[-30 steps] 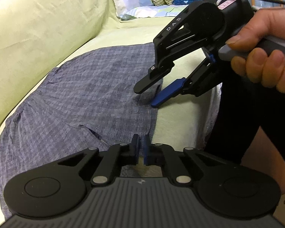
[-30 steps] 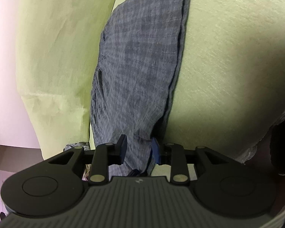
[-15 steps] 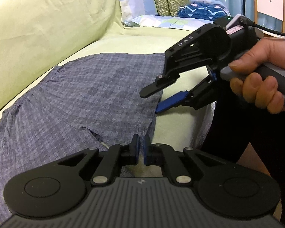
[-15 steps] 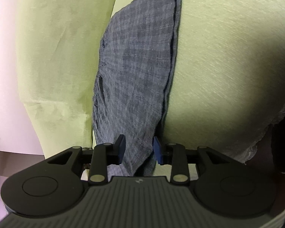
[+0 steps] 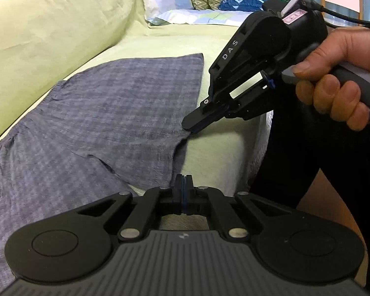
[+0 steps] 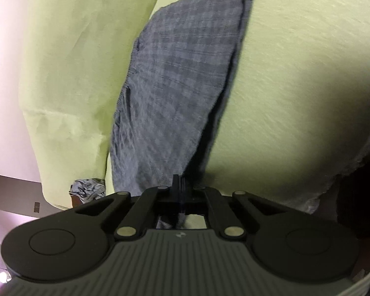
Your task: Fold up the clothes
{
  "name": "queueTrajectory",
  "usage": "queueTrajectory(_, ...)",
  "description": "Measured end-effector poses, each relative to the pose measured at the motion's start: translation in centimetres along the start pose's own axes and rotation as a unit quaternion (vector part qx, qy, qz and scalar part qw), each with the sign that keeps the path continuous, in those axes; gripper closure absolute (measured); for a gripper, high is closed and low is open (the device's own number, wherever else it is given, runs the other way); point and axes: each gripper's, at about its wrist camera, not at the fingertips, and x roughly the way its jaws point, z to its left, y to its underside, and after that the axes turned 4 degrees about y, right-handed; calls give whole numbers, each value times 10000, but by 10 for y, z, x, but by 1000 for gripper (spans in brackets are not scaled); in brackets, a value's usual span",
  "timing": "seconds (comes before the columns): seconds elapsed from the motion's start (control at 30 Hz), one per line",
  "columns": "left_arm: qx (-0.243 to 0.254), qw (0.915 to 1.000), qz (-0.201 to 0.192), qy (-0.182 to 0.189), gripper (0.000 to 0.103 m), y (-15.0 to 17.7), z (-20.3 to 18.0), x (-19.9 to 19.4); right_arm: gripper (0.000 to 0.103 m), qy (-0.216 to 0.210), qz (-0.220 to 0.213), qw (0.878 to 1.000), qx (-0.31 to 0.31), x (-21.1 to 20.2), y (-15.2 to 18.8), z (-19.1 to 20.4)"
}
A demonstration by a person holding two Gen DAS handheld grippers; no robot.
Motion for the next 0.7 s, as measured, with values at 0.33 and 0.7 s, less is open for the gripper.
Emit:
queueTrajectory(0.33, -697, 9942, 14, -823, 82, 23, 44, -29, 78, -51, 55, 10000, -61, -12, 6, -7)
queueTrajectory(0.7, -1413, 9844, 167, -1034, 73, 44, 87, -27, 72, -52, -59, 10000, -53, -11, 5, -5)
